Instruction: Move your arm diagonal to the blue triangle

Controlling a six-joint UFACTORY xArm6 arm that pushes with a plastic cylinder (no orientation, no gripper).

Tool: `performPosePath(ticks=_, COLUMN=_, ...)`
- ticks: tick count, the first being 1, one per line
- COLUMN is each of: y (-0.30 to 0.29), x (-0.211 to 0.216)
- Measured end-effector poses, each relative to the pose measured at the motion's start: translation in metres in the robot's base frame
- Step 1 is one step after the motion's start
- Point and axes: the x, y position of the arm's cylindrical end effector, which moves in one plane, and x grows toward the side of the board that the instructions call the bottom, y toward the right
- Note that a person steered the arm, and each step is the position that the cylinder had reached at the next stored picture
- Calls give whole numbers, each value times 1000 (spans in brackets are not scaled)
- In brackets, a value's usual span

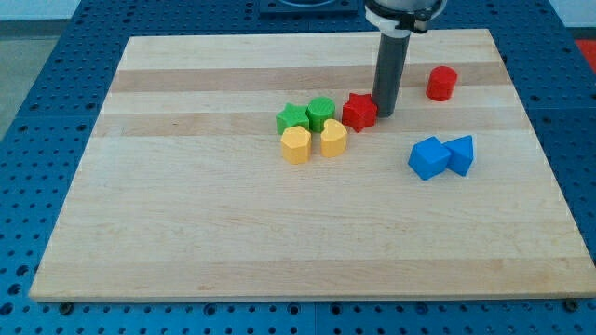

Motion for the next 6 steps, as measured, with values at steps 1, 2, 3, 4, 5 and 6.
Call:
performPosePath(ticks=1, y=-4, x=10)
performPosePath(ticks=2, y=-6, x=19)
performPosePath(ticks=3, y=-5, x=19)
performPosePath(ticks=4, y=21, x=5)
performPosePath(ticks=5, y=62, x=-2)
performPosePath(ticks=6, y=106, x=3)
